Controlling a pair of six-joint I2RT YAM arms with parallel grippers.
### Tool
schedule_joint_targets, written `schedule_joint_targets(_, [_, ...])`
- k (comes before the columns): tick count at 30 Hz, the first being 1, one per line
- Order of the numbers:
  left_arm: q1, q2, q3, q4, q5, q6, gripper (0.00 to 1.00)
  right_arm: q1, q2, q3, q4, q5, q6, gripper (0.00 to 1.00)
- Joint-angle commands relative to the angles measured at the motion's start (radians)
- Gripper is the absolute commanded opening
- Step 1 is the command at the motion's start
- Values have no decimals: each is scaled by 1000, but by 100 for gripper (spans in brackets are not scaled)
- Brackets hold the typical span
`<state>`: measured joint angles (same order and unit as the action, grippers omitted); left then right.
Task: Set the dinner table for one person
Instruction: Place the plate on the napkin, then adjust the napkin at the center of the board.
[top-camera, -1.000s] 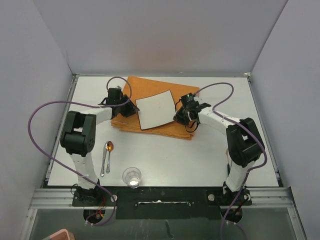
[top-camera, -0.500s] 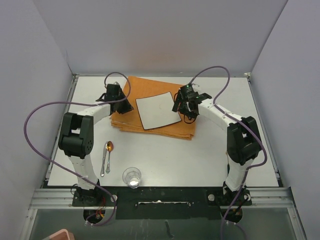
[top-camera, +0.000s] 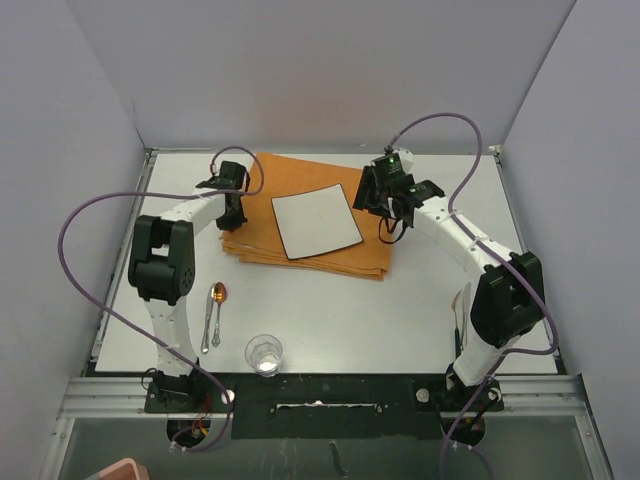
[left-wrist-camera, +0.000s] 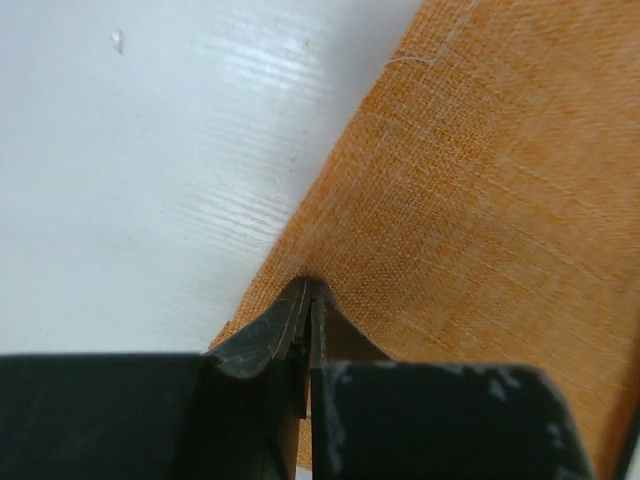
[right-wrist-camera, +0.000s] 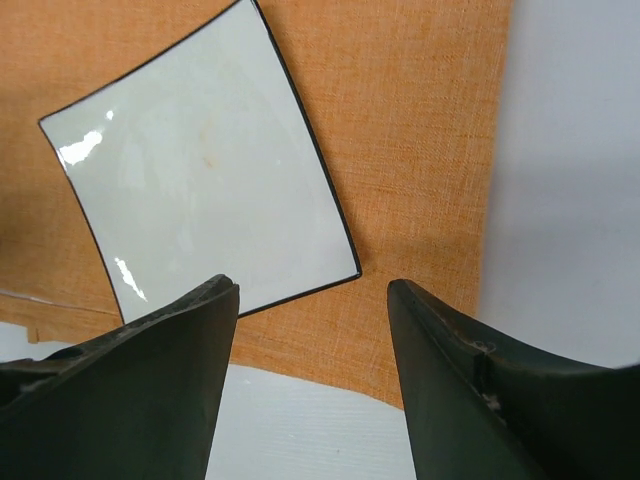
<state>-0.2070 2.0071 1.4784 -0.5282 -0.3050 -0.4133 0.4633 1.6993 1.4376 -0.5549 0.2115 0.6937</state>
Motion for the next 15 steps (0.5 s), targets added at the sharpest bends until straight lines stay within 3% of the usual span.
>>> schedule_joint_targets(1, [-13, 107, 81, -148, -11, 26, 0, -8, -66, 73, 37, 10, -45, 62])
schedule_joint_targets(7, [-69, 215, 167, -251, 55, 23, 0, -8, -117, 78, 71, -16, -81, 62])
schedule_joint_targets(15, [-190, 240, 145, -261, 100, 15, 0, -80, -123, 84, 72, -30, -107, 64])
